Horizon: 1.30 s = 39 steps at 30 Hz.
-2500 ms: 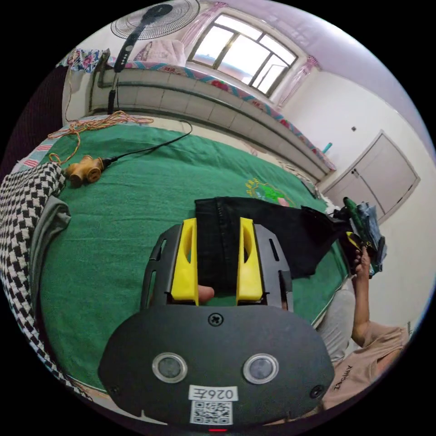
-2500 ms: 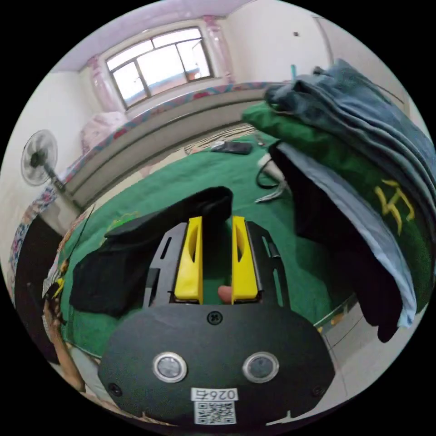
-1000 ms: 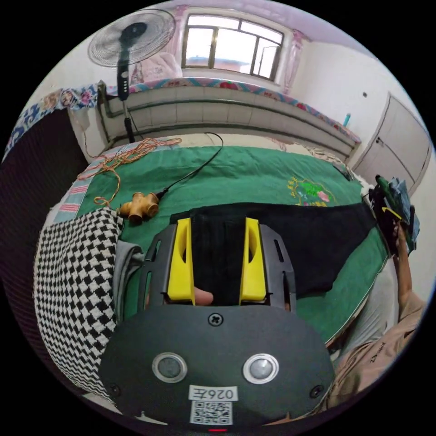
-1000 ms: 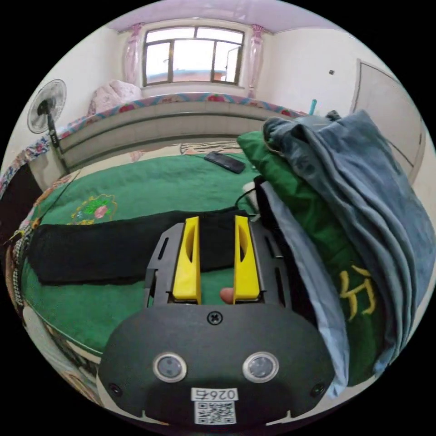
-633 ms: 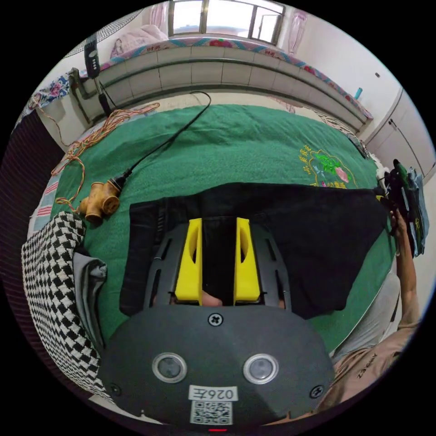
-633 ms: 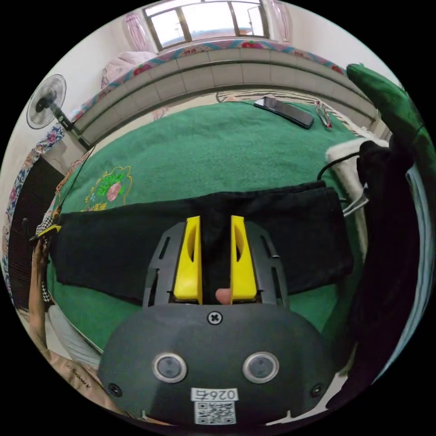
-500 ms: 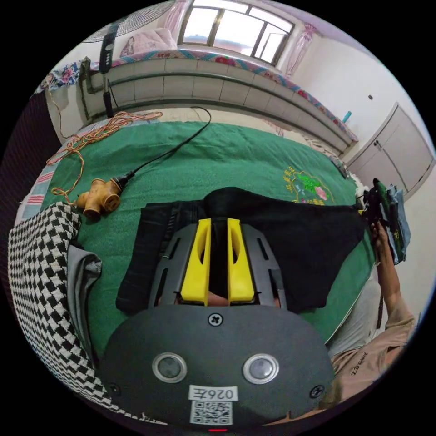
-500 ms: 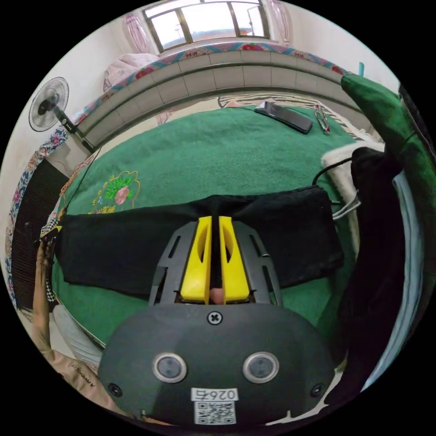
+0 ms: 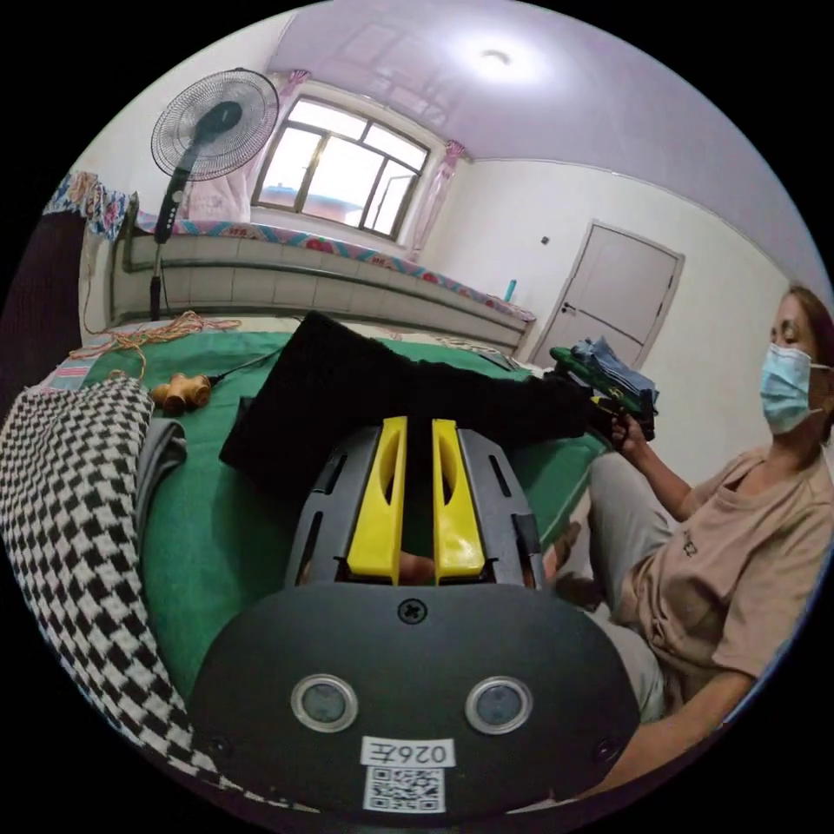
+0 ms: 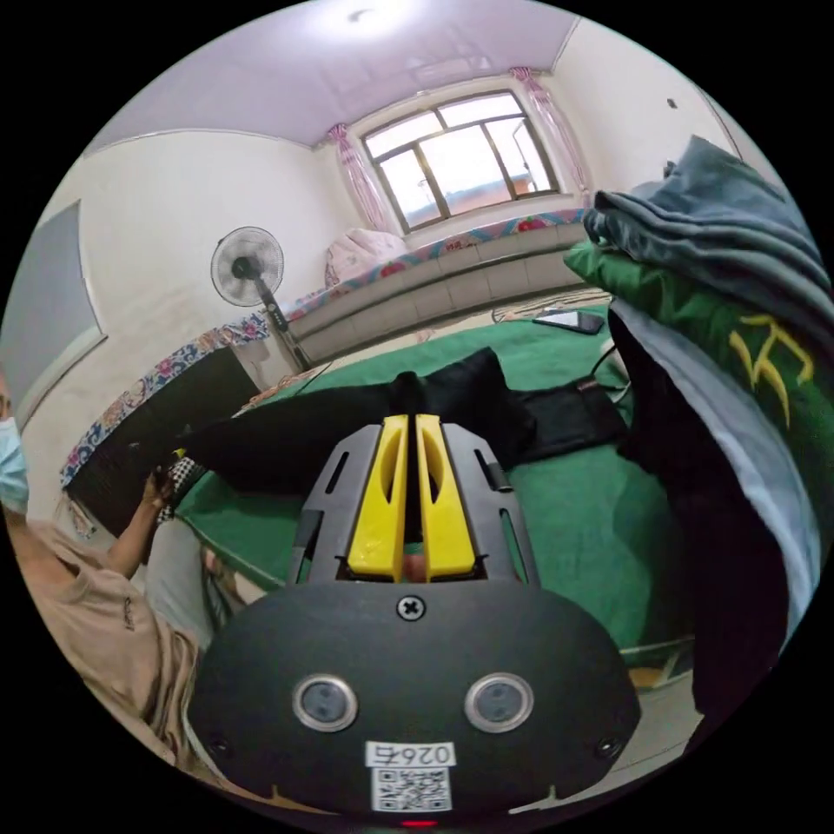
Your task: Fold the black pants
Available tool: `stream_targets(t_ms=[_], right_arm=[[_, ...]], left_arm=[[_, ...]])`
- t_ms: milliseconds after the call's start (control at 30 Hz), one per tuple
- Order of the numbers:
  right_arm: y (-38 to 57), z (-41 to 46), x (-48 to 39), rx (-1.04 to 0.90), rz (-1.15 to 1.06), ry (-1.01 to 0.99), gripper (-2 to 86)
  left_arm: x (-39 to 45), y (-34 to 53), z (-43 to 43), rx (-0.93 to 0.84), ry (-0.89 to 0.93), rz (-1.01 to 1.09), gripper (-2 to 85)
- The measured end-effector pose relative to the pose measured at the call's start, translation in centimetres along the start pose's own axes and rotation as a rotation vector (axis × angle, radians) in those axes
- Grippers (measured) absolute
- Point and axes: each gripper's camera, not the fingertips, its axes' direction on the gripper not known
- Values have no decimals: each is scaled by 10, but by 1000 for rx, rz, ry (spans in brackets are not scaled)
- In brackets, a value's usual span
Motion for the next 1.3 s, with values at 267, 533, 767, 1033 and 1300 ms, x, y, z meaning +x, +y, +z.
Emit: stream_targets(t_ms=[267,533,767,1033,1300], right_arm=[[69,-59,2,-25,153,140,-12],[3,-9,-51,-82,-38,326,-6],[-50,100,0,-268,67,673,62],[-46,135,86,-350,438,493,107],[-56,126,69,-306,331,443,14]], left_arm=[[-12,52,-61,-112,-255,-248,4],[16,3,-93,161,-507,-194,2],[-34,-76,26,-236,-666,-74,137],[-142,-84,125,-566,-385,-355,133],[-174,-76,67,-366,-339,-499,18]])
